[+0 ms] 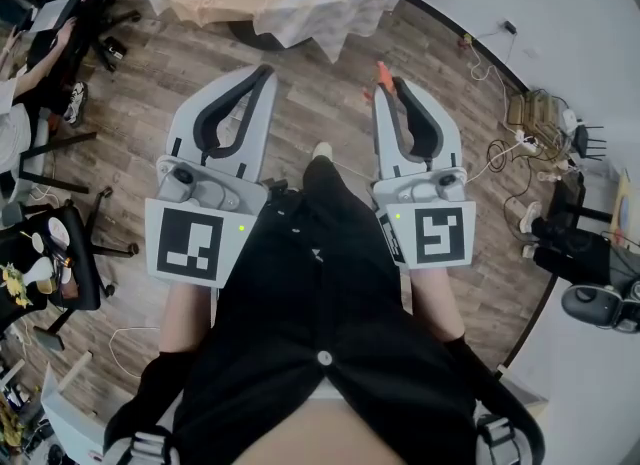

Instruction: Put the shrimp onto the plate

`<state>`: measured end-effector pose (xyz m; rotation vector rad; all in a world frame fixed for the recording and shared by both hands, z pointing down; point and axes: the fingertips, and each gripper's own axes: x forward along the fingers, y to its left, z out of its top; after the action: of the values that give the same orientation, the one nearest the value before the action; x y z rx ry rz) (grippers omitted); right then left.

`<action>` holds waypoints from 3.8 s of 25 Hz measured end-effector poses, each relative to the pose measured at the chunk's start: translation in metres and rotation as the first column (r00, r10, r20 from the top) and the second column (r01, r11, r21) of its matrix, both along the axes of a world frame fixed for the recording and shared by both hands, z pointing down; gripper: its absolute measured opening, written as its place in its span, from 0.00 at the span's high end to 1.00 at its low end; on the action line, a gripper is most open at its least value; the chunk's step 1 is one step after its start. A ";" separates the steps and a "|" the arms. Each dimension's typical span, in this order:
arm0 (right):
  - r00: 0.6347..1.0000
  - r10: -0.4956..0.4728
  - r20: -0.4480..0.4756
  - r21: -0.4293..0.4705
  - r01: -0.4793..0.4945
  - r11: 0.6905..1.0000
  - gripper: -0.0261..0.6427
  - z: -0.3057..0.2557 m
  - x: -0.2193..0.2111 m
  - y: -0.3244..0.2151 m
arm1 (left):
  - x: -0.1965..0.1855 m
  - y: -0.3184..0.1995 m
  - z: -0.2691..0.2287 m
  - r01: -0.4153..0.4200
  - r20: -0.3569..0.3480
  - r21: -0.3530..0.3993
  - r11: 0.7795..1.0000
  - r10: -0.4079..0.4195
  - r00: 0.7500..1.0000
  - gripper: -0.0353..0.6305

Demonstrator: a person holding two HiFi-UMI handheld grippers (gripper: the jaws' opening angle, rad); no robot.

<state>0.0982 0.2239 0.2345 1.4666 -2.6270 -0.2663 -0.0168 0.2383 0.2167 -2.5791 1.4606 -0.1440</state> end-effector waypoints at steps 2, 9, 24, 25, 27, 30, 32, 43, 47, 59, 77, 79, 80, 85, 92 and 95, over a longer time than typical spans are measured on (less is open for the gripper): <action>1.000 0.006 0.003 -0.004 -0.006 1.000 0.89 0.000 0.003 -0.001 | 0.001 0.000 -0.001 -0.001 -0.002 0.001 1.000 0.001 1.000 0.94; 1.000 -0.012 0.001 -0.011 0.012 1.000 0.89 0.003 0.002 -0.013 | 0.000 -0.011 0.004 0.019 -0.005 -0.013 1.000 -0.019 1.000 0.94; 0.998 -0.062 0.004 -0.021 0.062 0.998 0.89 0.008 0.006 -0.069 | 0.010 -0.061 0.007 0.050 0.003 -0.019 0.999 -0.050 0.999 0.94; 0.998 -0.067 0.004 -0.022 0.067 0.998 0.88 0.009 0.005 -0.074 | 0.009 -0.066 0.007 0.055 0.004 -0.020 0.998 -0.055 0.999 0.94; 0.997 -0.076 0.006 -0.023 0.076 0.997 0.88 0.009 0.004 -0.084 | 0.009 -0.075 0.007 0.063 0.004 -0.020 0.998 -0.063 0.998 0.94; 0.996 -0.092 0.009 -0.022 0.092 0.996 0.88 0.009 0.002 -0.098 | 0.009 -0.087 0.006 0.075 0.006 -0.016 0.997 -0.075 0.997 0.94; 0.995 -0.101 0.012 -0.022 0.101 0.995 0.88 0.009 0.001 -0.108 | 0.008 -0.096 0.005 0.084 0.009 -0.015 0.996 -0.083 0.996 0.94; 0.986 -0.163 0.021 -0.020 0.163 0.986 0.88 0.007 0.000 -0.173 | 0.010 -0.155 0.001 0.147 0.003 -0.006 0.989 -0.147 0.989 0.94; 0.983 -0.183 0.027 -0.034 0.184 0.982 0.89 0.013 0.000 -0.203 | 0.012 -0.180 0.003 0.168 0.007 -0.012 0.986 -0.168 0.986 0.94; 0.969 -0.245 0.024 -0.040 0.245 0.969 0.89 0.013 0.006 -0.282 | 0.018 -0.251 0.001 0.239 -0.003 -0.010 0.971 -0.239 0.971 0.94; 0.964 -0.262 0.045 -0.063 0.264 0.962 0.88 0.018 0.028 -0.315 | 0.034 -0.286 -0.002 0.270 0.017 -0.010 0.963 -0.270 0.963 0.94; 0.966 -0.255 0.049 -0.062 0.258 0.964 0.88 0.017 0.030 -0.317 | 0.035 -0.287 -0.002 0.266 0.018 -0.012 0.964 -0.266 0.964 0.94; 0.967 -0.252 0.051 -0.063 0.254 0.965 0.88 0.017 0.031 -0.317 | 0.036 -0.289 -0.002 0.264 0.018 -0.012 0.965 -0.263 0.965 0.94; 0.971 -0.234 0.055 -0.065 0.237 0.969 0.89 0.016 0.033 -0.323 | 0.036 -0.297 -0.003 0.250 0.019 -0.015 0.968 -0.250 0.968 0.94; 0.977 -0.204 0.055 -0.067 0.208 0.976 0.89 0.016 0.028 -0.339 | 0.028 -0.315 -0.004 0.226 0.022 -0.010 0.974 -0.225 0.974 0.94; 0.979 -0.195 0.051 -0.061 0.198 0.978 0.88 0.013 0.020 -0.348 | 0.020 -0.326 -0.005 0.216 0.016 -0.006 0.976 -0.216 0.976 0.94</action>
<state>0.1180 -0.1237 0.2480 1.2079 -2.7912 -0.1646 0.0029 -0.0881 0.2114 -2.4129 1.7356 -0.1969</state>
